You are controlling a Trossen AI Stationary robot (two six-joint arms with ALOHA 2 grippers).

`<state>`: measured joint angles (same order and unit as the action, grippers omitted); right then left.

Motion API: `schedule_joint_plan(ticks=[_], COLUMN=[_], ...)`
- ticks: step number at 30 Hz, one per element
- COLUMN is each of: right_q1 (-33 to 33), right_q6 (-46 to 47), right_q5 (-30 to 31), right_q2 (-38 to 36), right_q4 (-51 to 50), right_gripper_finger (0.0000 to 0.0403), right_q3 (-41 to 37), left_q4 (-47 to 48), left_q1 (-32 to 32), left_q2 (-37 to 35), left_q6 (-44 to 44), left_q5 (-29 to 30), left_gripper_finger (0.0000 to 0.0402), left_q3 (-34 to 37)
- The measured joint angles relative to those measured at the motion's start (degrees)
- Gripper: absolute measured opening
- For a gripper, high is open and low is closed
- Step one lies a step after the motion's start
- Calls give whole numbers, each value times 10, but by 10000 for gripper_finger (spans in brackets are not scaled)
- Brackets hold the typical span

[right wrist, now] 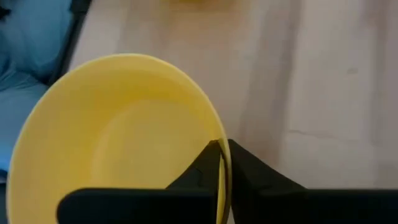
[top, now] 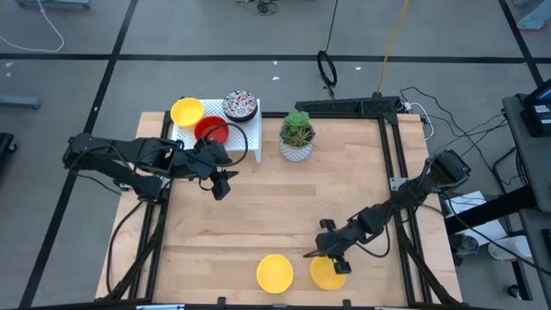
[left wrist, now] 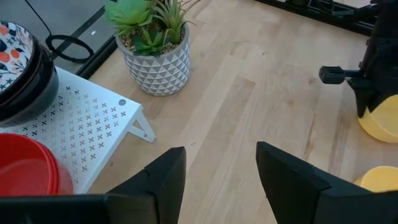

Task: Pick & Place Mini bowls
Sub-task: Stack the yellow bowl on top of the other yellow bowl on the shelf

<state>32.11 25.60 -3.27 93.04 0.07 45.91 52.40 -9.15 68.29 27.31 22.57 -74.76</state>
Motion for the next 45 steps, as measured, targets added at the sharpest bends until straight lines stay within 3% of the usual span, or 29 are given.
schedule_joint_plan(ticks=[10,20,26,36,45], right_q1=[-127,-271,-308,-333,-347], right_q6=[-75,-208,-260,-263,-269], right_q5=[1,-28,-28,-28,-25], right_q2=[-75,-14,53,164,205], right_q4=[-16,-23,-57,-49,-42], right_gripper_finger=[2,1,1,0,3], right_q3=[1,111,191,276,301], left_q4=[0,0,2,5,5], left_q1=[0,0,0,2,2], left_q2=[0,0,0,0,0], left_q6=[-5,-5,0,0,3], left_q5=[0,-1,-3,-5,-5], left_gripper_finger=[200,200,200,200,200], left_q3=[0,0,0,0,0])
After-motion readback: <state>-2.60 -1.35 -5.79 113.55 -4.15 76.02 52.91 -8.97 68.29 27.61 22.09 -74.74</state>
